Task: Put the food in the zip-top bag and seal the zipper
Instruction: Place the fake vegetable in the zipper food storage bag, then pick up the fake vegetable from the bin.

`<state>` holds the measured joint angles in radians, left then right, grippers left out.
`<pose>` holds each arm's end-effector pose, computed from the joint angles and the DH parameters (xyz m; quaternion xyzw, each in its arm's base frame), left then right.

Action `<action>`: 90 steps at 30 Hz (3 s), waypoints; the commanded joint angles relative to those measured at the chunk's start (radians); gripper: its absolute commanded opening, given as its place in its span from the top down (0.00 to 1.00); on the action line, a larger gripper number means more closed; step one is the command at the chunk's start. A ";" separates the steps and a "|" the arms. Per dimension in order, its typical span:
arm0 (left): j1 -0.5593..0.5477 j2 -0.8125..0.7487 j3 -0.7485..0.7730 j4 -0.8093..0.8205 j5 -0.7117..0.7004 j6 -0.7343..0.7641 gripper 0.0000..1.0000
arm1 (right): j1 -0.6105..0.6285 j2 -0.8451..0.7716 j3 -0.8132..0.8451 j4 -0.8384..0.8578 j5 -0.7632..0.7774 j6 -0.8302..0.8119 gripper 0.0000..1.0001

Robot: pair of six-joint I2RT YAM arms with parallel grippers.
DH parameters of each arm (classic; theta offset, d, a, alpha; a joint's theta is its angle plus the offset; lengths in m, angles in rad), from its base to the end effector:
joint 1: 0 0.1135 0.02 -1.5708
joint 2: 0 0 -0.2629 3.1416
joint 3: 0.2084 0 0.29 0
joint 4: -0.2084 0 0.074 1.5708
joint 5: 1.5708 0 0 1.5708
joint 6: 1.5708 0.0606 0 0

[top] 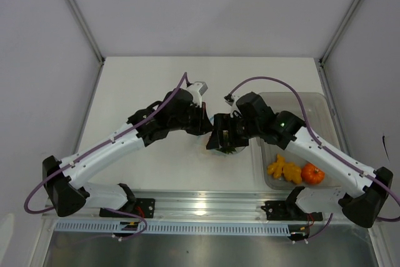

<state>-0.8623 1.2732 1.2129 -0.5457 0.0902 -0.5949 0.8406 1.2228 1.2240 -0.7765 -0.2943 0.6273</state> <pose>0.2172 -0.2619 0.3311 0.1387 0.8743 -0.3384 0.3192 0.1925 0.2414 0.3286 -0.1535 0.9007 0.3570 0.1940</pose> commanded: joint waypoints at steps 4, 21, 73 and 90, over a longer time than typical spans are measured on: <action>0.006 -0.049 -0.010 0.018 0.006 -0.005 1.00 | -0.034 -0.086 0.066 -0.010 0.084 -0.017 0.16; 0.006 -0.063 -0.047 0.039 0.002 0.007 1.00 | -0.842 -0.236 0.070 -0.501 0.252 -0.165 0.14; 0.016 -0.086 -0.105 0.135 0.100 0.004 0.99 | -0.706 0.383 -0.302 -0.112 0.408 -0.115 0.75; 0.016 -0.087 -0.096 0.105 0.086 0.000 1.00 | -0.773 0.196 -0.038 -0.141 0.477 -0.196 1.00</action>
<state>-0.8547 1.2171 1.1015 -0.4324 0.1715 -0.5945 0.0803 1.4467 1.1217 -0.9375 0.1585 0.4824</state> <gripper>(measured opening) 0.004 0.386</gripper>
